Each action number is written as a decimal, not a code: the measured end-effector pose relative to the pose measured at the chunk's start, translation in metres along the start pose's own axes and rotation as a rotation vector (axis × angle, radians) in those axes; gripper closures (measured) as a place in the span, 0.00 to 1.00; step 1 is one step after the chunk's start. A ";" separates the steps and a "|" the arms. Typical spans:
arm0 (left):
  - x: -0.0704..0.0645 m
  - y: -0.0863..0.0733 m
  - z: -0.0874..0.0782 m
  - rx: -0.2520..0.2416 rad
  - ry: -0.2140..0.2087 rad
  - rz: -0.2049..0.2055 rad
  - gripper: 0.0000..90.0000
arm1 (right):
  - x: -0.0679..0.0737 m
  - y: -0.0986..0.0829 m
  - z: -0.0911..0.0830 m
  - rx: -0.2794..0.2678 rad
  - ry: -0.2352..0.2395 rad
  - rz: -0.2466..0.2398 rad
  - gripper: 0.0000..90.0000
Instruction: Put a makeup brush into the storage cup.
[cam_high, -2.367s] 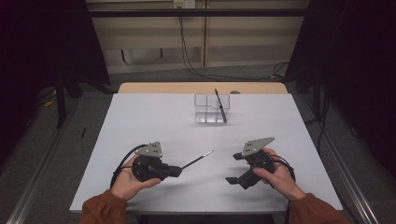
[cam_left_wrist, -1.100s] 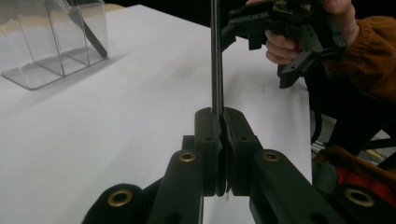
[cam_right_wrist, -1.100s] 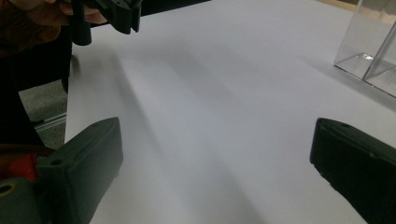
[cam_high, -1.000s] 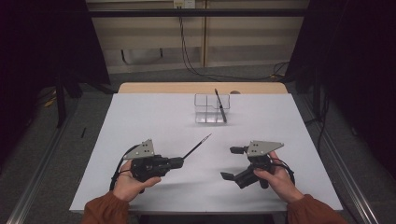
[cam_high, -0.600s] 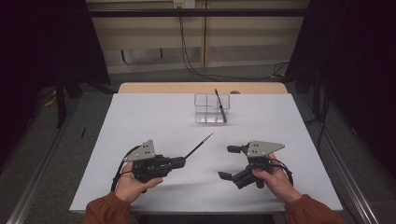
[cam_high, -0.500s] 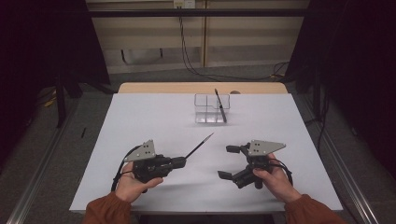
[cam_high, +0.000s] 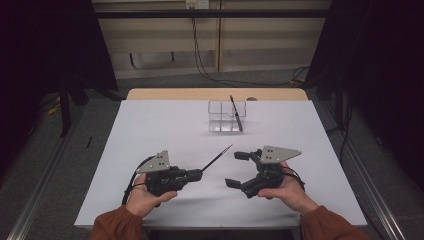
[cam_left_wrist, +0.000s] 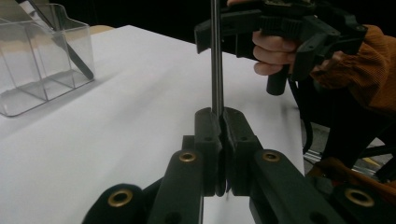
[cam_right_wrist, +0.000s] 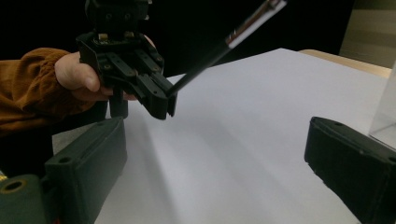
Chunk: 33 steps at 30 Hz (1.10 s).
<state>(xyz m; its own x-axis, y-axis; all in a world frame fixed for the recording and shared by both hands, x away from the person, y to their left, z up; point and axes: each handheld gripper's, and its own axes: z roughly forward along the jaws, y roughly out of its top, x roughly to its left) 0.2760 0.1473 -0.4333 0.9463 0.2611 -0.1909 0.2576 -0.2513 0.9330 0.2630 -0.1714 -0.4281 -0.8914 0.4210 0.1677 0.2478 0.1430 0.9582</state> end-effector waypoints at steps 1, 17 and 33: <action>0.000 0.000 0.000 0.000 -0.003 -0.003 0.95 | -0.001 0.001 0.002 -0.002 -0.006 0.001 0.08; -0.001 -0.003 0.005 0.019 -0.015 0.008 0.95 | -0.006 0.009 0.016 -0.034 0.032 0.005 0.45; -0.002 -0.008 0.011 0.053 -0.031 0.007 0.95 | -0.009 0.010 0.018 -0.045 0.104 0.077 0.80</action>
<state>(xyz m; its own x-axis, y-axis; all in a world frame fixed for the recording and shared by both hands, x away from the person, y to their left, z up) 0.2746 0.1388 -0.4433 0.9535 0.2306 -0.1943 0.2599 -0.3021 0.9172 0.2803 -0.1578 -0.4247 -0.9055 0.3334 0.2626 0.3021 0.0720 0.9505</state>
